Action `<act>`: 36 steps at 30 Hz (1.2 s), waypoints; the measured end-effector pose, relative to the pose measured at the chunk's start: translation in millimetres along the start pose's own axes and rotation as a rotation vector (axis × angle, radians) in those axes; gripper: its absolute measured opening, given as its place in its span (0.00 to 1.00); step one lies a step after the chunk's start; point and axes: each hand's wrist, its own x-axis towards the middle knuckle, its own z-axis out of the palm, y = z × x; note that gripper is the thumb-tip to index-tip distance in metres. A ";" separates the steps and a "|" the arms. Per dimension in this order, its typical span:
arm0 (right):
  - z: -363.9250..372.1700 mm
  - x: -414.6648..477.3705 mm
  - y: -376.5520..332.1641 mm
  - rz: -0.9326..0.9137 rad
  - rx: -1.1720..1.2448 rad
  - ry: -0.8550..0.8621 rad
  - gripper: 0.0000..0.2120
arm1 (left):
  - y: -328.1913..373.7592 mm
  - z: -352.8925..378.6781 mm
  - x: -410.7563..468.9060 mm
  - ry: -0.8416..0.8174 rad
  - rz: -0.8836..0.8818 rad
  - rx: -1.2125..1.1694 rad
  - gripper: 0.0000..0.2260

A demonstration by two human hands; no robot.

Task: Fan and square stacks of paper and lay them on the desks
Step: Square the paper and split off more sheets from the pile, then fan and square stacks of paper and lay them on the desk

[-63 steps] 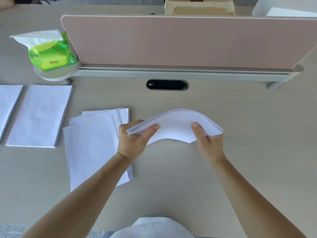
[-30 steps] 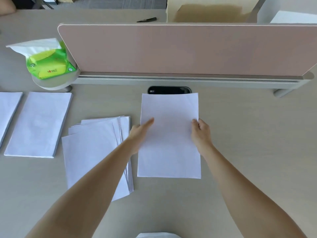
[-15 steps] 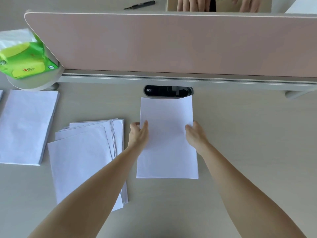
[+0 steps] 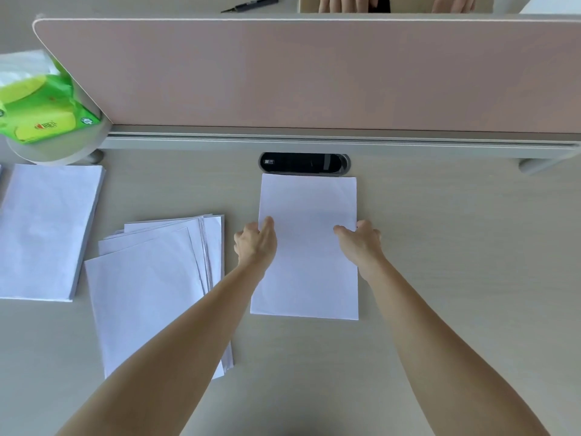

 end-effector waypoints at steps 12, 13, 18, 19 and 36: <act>-5.0 -1.4 -16.9 0.042 0.035 -0.076 0.23 | 8.7 -5.9 11.8 -0.029 -0.014 0.030 0.19; -6.5 -3.7 -17.9 0.043 0.029 -0.080 0.25 | 8.0 -7.4 10.4 -0.034 -0.005 0.031 0.18; -12.1 -20.2 -22.9 0.023 -0.025 -0.016 0.26 | 6.4 -24.5 -1.9 -0.071 0.068 0.073 0.19; -13.1 -24.8 -22.0 -0.003 -0.053 0.015 0.27 | 5.6 -31.4 -6.2 -0.084 0.076 0.071 0.18; 178.1 -186.5 -58.4 -0.244 -0.160 -0.344 0.12 | -180.3 -257.8 5.6 0.269 -0.173 0.048 0.30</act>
